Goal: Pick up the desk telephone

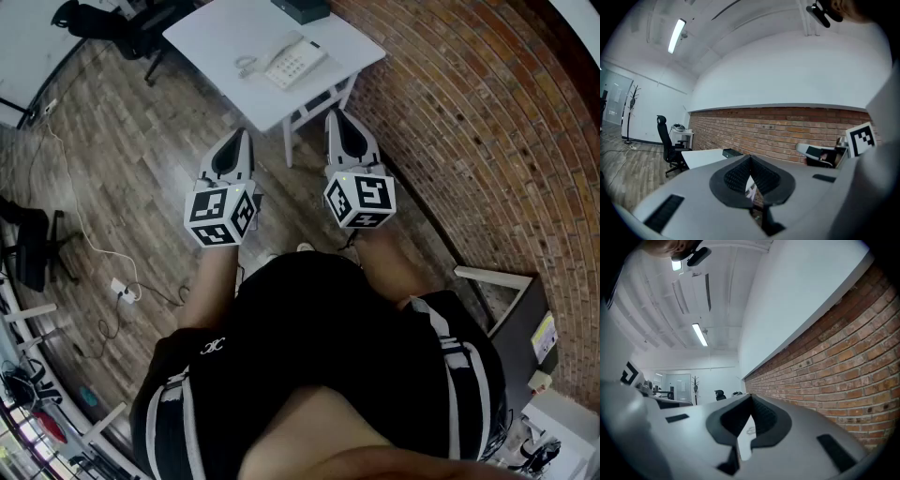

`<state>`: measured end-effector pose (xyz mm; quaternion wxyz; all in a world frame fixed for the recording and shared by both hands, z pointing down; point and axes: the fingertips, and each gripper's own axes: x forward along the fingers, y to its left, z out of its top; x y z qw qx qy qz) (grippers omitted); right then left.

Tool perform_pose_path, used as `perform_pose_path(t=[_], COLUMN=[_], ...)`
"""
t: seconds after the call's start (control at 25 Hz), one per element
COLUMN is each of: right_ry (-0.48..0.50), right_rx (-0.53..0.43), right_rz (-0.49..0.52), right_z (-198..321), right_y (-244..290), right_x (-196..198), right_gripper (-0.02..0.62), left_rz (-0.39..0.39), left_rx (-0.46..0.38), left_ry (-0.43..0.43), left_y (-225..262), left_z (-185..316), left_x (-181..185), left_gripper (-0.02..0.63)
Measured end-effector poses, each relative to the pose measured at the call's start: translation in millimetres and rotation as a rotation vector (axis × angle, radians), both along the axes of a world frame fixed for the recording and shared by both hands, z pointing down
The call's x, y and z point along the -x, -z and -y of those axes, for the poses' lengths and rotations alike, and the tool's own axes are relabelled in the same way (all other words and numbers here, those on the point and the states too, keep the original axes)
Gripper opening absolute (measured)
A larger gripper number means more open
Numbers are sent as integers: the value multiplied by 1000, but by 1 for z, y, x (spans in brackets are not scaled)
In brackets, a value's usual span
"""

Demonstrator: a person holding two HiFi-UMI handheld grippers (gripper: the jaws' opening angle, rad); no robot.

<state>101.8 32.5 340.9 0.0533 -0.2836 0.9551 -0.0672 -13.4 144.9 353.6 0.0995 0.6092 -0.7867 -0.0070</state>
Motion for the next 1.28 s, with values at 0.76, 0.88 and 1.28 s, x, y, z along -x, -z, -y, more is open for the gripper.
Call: perform_pose_path(t=[0.76, 0.88, 1.28], right_ry=[57, 80, 107], right_rx=[38, 31, 19], right_rz=[72, 73, 85], right_z=[14, 16, 28], right_y=[4, 4, 8], right_x=[-4, -4, -12], right_gripper=[-2, -2, -2], left_rz=[-9, -23, 18], left_rx=[-5, -18, -37], left_ry=[25, 47, 60], left_y=[-1, -3, 5], left_z=[16, 14, 26], left_x=[-7, -12, -27], left_gripper=[2, 2, 2])
